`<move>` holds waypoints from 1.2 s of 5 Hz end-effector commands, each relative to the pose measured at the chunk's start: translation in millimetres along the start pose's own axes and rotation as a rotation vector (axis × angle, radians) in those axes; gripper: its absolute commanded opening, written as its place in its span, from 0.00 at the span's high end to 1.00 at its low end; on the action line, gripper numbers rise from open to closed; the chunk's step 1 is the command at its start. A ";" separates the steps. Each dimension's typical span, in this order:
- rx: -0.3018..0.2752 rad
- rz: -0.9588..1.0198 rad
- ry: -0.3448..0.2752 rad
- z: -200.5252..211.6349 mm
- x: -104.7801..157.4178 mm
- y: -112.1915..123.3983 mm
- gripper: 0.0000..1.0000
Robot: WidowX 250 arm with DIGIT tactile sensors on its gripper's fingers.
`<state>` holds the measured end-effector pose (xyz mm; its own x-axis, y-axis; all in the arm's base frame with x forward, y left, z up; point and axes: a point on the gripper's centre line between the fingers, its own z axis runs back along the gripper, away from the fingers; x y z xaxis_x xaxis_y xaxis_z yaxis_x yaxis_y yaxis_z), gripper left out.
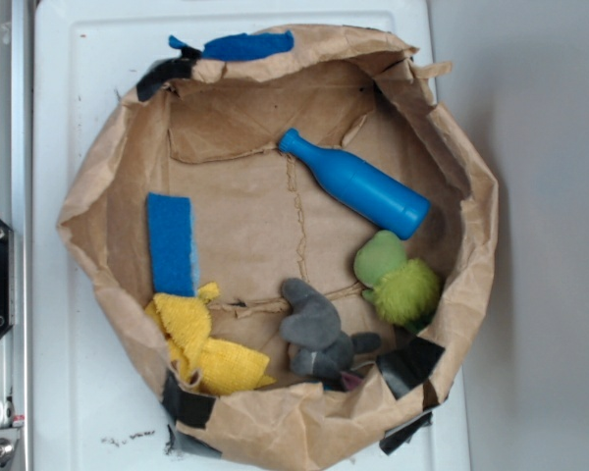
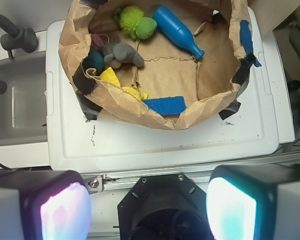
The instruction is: Grab the yellow cloth.
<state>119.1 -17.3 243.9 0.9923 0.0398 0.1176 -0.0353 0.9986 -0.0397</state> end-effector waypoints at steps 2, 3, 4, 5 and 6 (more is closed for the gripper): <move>0.000 0.031 -0.003 0.9 6.1 -4.2 0.00; -0.010 0.066 -0.001 -3.9 26.1 -2.9 0.00; -0.024 0.072 0.030 -14.7 47.1 -6.0 0.00; -0.067 0.031 0.057 -22.1 64.6 -6.4 0.00; -0.077 0.064 0.078 -28.4 84.3 -3.3 0.00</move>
<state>203.3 -23.1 214.9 0.9964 0.0821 -0.0188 -0.0838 0.9891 -0.1210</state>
